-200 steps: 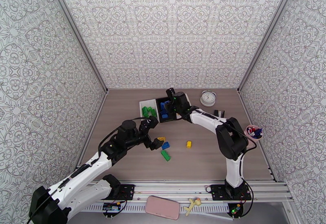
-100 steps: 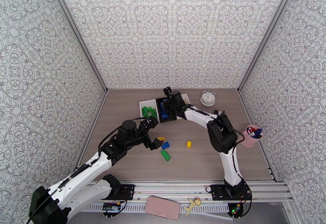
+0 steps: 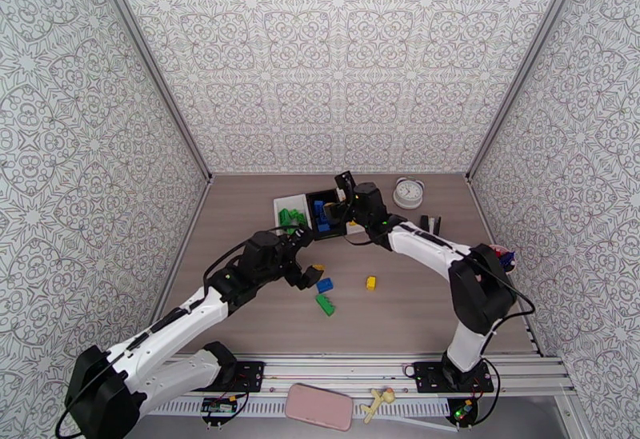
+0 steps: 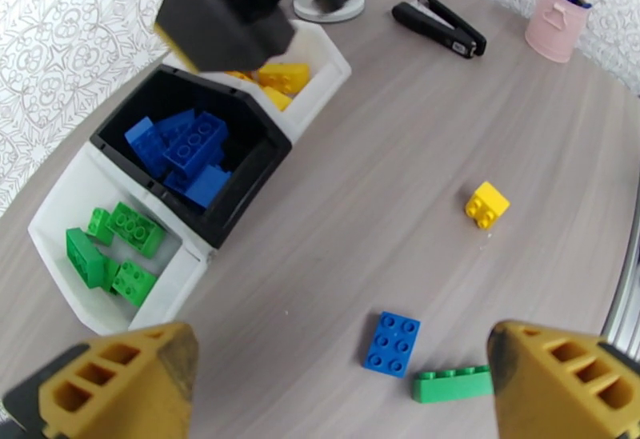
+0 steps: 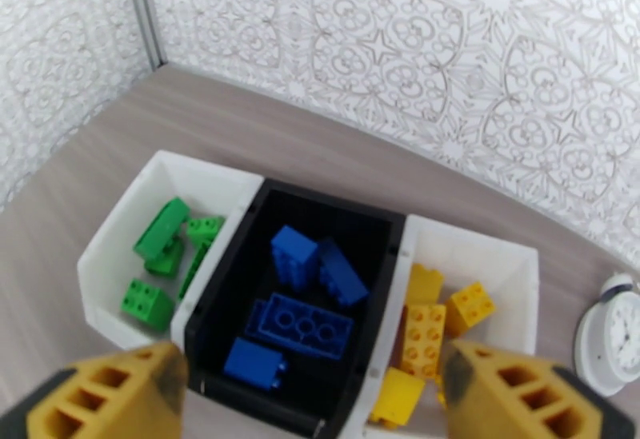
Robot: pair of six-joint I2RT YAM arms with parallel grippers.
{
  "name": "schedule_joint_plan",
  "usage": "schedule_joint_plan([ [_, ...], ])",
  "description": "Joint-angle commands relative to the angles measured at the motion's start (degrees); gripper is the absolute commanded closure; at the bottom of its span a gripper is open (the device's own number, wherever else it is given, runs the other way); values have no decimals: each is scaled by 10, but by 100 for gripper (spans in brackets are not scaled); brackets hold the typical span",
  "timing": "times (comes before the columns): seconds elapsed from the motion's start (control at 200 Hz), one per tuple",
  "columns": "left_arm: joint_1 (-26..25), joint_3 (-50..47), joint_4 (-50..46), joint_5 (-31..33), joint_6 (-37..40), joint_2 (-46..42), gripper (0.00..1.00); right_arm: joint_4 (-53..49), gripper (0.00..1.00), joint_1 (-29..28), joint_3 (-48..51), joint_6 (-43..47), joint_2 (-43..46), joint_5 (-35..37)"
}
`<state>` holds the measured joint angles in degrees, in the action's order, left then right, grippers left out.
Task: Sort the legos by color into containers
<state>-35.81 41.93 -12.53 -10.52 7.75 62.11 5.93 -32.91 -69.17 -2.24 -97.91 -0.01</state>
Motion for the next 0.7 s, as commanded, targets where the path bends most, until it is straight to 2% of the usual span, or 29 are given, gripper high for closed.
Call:
schedule_joint_plan([
  [0.0,-8,24,-34,7,19,24,0,11,6,14,58,7,59,-34],
  [0.125,-15,48,-52,31,32,67,0,-13,1,14,123,47,134,-47],
  [0.44,-25,151,-168,68,57,223,0,-147,0,15,205,112,306,-40],
  [0.695,-63,236,-281,70,70,330,0,-204,0,14,230,124,363,-54],
])
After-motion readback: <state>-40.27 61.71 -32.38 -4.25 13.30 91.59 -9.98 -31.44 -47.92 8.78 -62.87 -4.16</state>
